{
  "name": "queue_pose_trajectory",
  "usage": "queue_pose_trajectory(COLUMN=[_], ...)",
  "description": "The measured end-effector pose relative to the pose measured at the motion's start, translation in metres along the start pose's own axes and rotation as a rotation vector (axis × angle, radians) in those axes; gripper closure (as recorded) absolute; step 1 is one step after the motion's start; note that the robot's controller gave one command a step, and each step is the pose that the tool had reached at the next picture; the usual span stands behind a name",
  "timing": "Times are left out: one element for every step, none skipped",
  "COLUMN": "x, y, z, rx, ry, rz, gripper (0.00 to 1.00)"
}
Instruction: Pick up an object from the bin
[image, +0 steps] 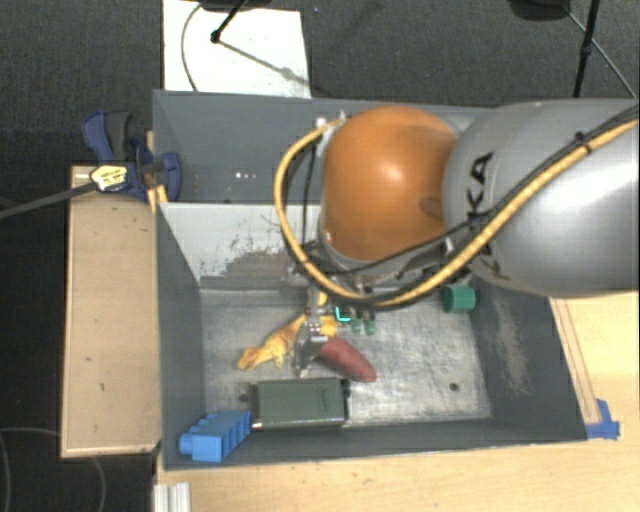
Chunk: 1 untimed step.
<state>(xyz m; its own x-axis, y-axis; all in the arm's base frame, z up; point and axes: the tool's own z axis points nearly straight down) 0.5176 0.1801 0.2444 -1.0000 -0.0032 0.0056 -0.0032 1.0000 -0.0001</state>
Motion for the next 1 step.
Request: queue_pose_trajectory(x=[-0.0018], y=[-0.0012], z=[-0.0046], rx=[-0.002], ry=[-0.008], rz=[0.005], gripper=[0.0])
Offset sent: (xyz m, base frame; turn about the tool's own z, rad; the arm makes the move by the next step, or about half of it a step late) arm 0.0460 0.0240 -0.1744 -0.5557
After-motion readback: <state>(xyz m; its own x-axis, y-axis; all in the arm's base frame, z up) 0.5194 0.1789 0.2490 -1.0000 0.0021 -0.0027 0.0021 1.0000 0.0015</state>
